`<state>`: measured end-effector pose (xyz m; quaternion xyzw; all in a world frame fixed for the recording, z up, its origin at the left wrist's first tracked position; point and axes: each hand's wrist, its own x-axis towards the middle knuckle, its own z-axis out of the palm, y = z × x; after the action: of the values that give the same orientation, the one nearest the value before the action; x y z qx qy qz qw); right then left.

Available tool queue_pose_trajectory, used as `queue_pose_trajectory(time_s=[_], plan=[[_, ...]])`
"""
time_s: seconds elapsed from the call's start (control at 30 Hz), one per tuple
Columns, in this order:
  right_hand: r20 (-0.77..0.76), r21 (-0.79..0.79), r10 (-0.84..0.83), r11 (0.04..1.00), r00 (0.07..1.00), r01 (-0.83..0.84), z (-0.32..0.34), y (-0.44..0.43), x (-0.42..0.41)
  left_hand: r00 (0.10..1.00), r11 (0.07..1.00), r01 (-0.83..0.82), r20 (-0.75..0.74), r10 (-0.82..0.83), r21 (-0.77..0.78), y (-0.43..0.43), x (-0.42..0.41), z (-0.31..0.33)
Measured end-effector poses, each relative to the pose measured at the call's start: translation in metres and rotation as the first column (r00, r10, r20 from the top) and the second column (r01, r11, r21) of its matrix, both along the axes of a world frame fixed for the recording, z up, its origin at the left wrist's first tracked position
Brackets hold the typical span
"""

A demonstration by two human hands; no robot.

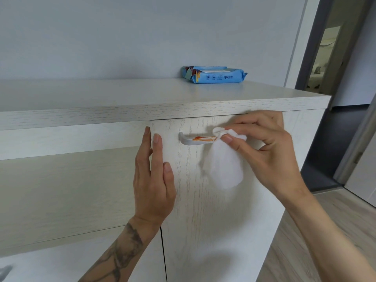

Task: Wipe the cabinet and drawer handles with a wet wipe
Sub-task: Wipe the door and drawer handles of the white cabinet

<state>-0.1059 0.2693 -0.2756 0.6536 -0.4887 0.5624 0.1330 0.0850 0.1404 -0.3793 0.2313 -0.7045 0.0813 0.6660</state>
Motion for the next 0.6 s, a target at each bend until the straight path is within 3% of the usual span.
queue_pose_trajectory(time_s=[0.1,0.3,0.6], plan=[[0.052,-0.007,-0.019,1.0,0.998,0.019,-0.004,0.002,-0.001,1.0,1.0,0.007,-0.003,-0.007,-0.001,-0.001,-0.001,-0.001],[-0.031,-0.011,0.02,1.0,0.999,-0.02,-0.001,-0.006,0.015,1.0,1.0,0.006,-0.002,-0.006,0.004,-0.001,0.0,-0.001],[-0.02,-0.024,0.013,1.0,1.0,-0.014,-0.002,-0.008,0.028,1.0,1.0,0.0,-0.004,0.0,0.004,-0.001,-0.001,0.0]])
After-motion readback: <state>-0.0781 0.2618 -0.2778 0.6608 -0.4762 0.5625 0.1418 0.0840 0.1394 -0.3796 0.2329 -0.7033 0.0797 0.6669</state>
